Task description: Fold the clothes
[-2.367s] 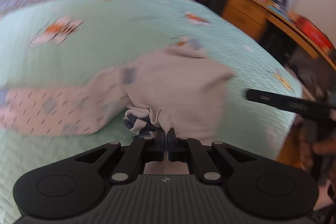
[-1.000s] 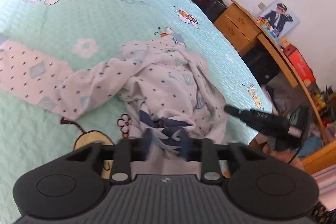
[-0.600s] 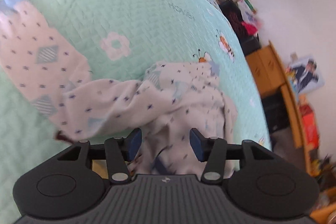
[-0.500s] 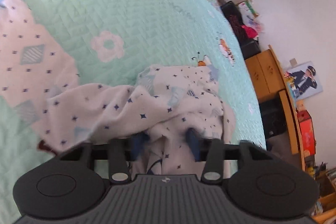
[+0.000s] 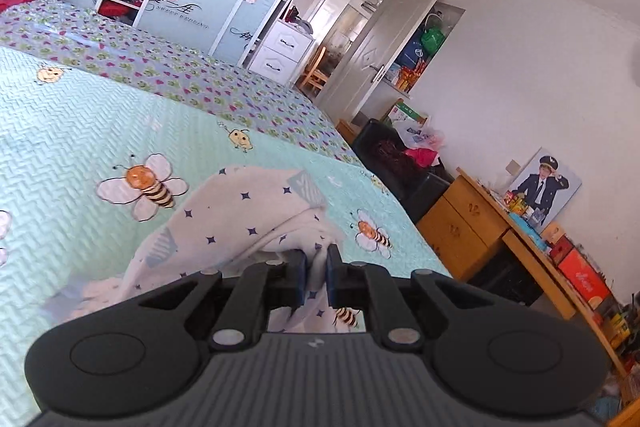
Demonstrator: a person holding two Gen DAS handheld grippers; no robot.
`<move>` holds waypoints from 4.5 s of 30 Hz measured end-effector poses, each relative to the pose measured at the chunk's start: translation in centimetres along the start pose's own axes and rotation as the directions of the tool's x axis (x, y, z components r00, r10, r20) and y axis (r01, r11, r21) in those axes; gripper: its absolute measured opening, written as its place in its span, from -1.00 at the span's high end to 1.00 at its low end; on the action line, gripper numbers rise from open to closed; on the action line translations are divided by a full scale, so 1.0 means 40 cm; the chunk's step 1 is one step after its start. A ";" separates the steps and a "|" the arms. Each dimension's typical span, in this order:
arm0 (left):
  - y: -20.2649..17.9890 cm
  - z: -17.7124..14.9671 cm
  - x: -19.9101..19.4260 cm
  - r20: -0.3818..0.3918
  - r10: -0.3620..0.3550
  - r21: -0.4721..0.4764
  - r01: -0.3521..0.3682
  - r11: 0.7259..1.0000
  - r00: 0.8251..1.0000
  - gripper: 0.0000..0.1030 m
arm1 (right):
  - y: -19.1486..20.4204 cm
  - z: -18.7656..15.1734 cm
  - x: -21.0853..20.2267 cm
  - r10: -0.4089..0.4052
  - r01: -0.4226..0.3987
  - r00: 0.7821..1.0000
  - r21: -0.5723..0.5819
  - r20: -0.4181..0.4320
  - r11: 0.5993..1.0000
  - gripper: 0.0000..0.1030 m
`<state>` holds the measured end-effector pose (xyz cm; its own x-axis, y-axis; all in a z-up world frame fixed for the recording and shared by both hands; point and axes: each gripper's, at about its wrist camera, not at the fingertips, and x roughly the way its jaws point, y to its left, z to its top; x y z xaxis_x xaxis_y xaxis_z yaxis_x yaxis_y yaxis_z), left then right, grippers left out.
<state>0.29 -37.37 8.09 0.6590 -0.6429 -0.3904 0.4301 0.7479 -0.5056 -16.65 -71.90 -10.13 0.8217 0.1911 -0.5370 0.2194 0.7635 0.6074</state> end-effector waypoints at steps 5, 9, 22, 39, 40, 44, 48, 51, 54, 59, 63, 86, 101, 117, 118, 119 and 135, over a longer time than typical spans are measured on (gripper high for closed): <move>0.068 -0.140 -0.049 -0.155 0.117 0.052 -0.110 0.993 0.981 0.83 | 0.091 0.036 0.083 0.073 -0.076 0.996 -0.064 -0.042 0.995 -0.08; 0.176 -0.234 -0.083 -0.229 0.160 -0.058 -0.178 0.982 0.960 0.83 | 0.192 0.062 0.186 0.142 -0.154 0.986 -0.153 -0.083 0.976 -0.24; 0.239 -0.257 -0.126 -0.222 0.198 -0.085 -0.222 0.971 0.955 0.82 | 0.425 0.032 0.535 -0.081 -0.064 0.975 -0.606 -0.208 0.793 0.69; 0.233 -0.324 -0.076 -0.330 0.100 -0.050 -0.123 0.991 0.939 0.82 | 0.062 0.013 -0.002 -0.241 0.229 0.967 -0.129 -0.082 0.965 0.57; 0.236 -0.330 -0.078 -0.336 0.097 -0.053 -0.122 0.991 0.937 0.82 | 0.079 0.030 -0.018 -0.278 0.274 0.960 -0.122 -0.019 0.954 0.49; 0.245 -0.346 -0.078 -0.352 0.082 -0.049 -0.106 0.993 0.932 0.82 | 0.186 0.106 0.017 -0.237 0.251 0.967 -0.192 0.097 0.949 0.06; 0.245 -0.349 -0.078 -0.354 0.079 -0.049 -0.103 0.993 0.932 0.81 | 0.330 0.107 0.211 -0.022 -0.010 0.996 -0.340 -0.091 0.940 -0.17; 0.249 -0.347 -0.082 -0.351 0.073 -0.059 -0.100 0.993 0.934 0.81 | 0.414 0.078 0.361 -0.038 -0.043 0.980 -0.395 -0.194 0.918 -0.18; 0.250 -0.349 -0.080 -0.353 0.070 -0.061 -0.097 0.993 0.933 0.81 | 0.454 0.050 0.470 -0.107 -0.015 0.957 -0.414 -0.270 0.910 -0.19; 0.252 -0.349 -0.081 -0.354 0.069 -0.065 -0.098 0.993 0.933 0.81 | 0.475 0.043 0.474 -0.090 -0.027 0.967 -0.445 -0.238 0.895 0.92; 0.252 -0.338 -0.081 -0.338 0.068 -0.073 -0.098 0.992 0.939 0.80 | 0.487 0.113 0.337 0.051 -0.064 0.998 -0.465 -0.041 0.883 0.92; 0.158 -0.219 0.127 -0.297 0.001 -0.167 -0.053 0.984 0.955 0.36 | -0.168 0.162 -0.072 -0.487 0.458 0.829 0.165 0.275 0.873 0.90; 0.185 -0.183 0.441 -0.429 -0.011 -0.443 -0.199 0.874 0.903 0.21 | -0.217 0.095 -0.065 -0.457 0.431 0.863 0.160 0.215 0.888 0.81; 0.111 -0.075 0.425 -0.281 0.140 -0.310 -0.228 0.923 0.949 1.00 | -0.177 0.085 -0.076 -0.457 0.457 0.854 0.062 0.248 0.887 0.72; 0.097 -0.040 0.388 -0.222 0.138 -0.284 -0.200 0.938 0.965 1.00 | -0.169 0.090 -0.084 -0.458 0.462 0.849 0.049 0.266 0.886 0.72; 0.087 -0.005 0.348 -0.165 0.135 -0.263 -0.175 0.949 0.977 1.00 | -0.161 0.097 -0.091 -0.455 0.464 0.844 0.039 0.283 0.885 0.72; 0.227 0.118 -0.219 0.151 0.352 -0.260 -0.307 0.916 0.924 1.00 | -0.008 0.220 -0.107 -0.301 0.374 0.861 -0.108 0.409 0.921 0.71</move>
<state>1.32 -24.18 10.56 0.8531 -0.3055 -0.4229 0.0315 0.8392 -0.5428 -15.63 -78.39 -2.88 0.8567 -0.3178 -0.4063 0.4524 0.8413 0.2960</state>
